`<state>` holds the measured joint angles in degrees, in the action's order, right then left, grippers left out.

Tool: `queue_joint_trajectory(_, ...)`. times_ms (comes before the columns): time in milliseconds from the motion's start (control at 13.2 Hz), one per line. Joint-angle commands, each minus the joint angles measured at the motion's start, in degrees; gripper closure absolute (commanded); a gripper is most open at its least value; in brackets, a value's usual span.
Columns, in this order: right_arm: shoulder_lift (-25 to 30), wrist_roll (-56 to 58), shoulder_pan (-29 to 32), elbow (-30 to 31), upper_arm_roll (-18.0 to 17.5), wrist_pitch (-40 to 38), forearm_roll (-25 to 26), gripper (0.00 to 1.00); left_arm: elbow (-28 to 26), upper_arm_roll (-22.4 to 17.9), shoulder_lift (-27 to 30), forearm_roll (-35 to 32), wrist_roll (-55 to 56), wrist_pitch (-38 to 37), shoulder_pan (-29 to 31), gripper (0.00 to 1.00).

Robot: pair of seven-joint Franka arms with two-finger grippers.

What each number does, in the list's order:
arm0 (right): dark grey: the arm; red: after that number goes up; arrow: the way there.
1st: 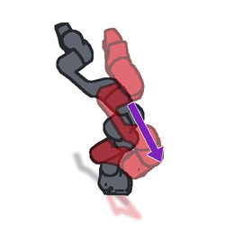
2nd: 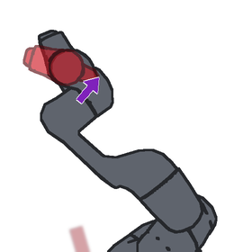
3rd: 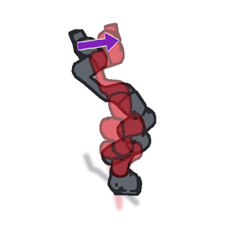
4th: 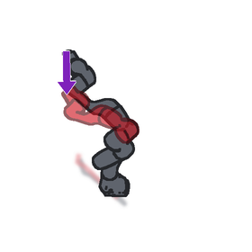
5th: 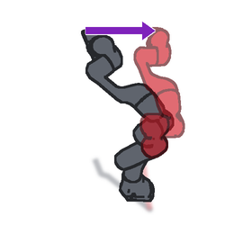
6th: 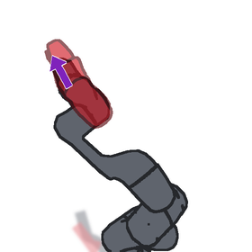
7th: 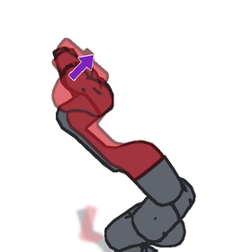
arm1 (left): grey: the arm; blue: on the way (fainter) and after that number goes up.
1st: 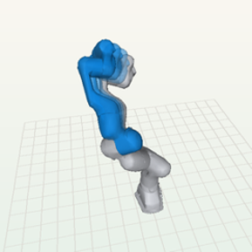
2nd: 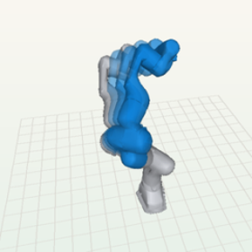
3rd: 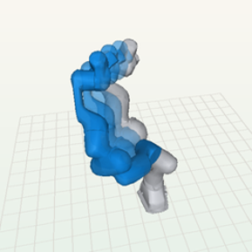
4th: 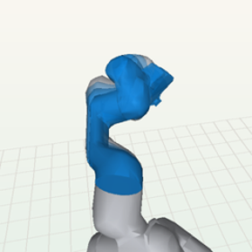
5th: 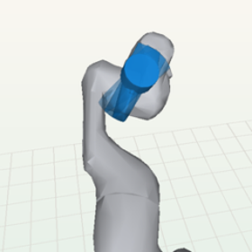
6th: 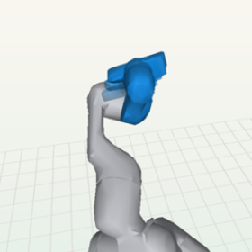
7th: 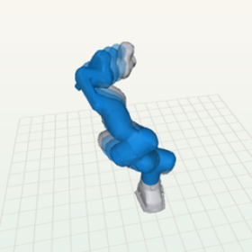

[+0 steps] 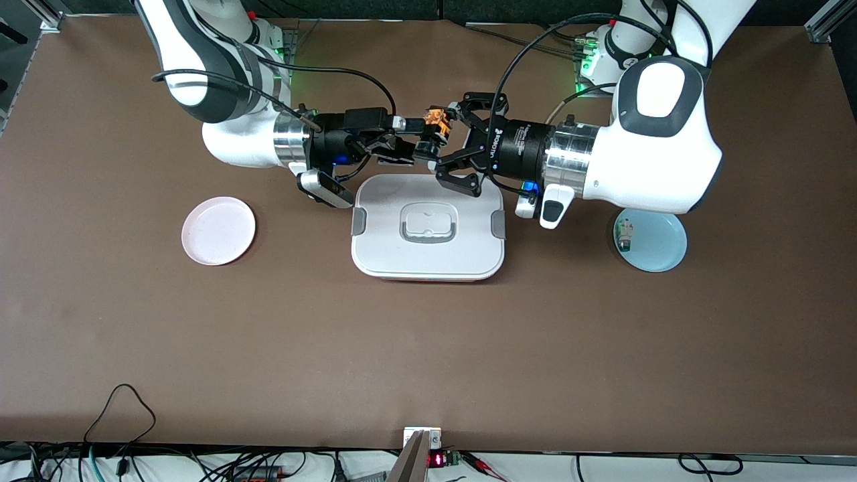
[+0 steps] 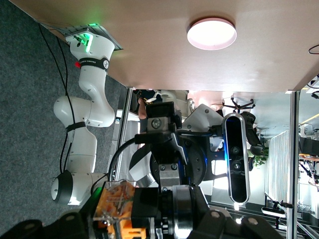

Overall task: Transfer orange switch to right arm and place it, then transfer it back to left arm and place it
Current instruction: 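Close the right gripper on the orange switch beside the left gripper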

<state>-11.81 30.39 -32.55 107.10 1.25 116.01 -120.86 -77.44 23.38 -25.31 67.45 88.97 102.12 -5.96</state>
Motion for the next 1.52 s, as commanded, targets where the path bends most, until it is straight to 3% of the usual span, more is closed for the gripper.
queue_joint_trajectory(0,0.91,0.89,-0.06,0.39,-0.55,1.41,-1.22,0.11,1.59,0.08,-0.88,1.37,0.95,-0.78,0.07,0.85)
queue_joint_trajectory(76,0.91,0.90,0.03,0.39,-0.55,1.41,-1.22,0.19,1.59,0.17,-0.88,1.37,0.95,-0.78,0.15,0.85)
queue_joint_trajectory(228,1.00,0.63,0.20,0.22,-0.55,1.32,-1.22,0.48,1.59,0.17,-0.88,1.37,0.95,-0.78,0.16,0.85)
queue_joint_trajectory(380,1.00,0.11,1.25,-0.39,-0.55,0.62,-1.22,0.64,1.59,0.17,-0.88,1.37,0.86,-0.78,0.16,0.85)
queue_joint_trajectory(987,0.91,0.28,2.23,-0.40,-0.55,0.01,-1.22,0.70,1.59,0.17,-0.88,1.46,1.03,-0.87,0.16,0.82)
queue_joint_trajectory(1215,0.91,0.28,2.23,-0.40,-0.55,0.01,-1.22,0.70,1.68,0.08,-0.88,2.42,1.38,-0.87,0.16,0.56)
queue_joint_trajectory(1443,0.82,0.37,2.23,-0.40,-0.55,0.01,-1.13,0.70,1.68,0.08,-0.88,1.29,2.00,-0.96,0.16,0.00)
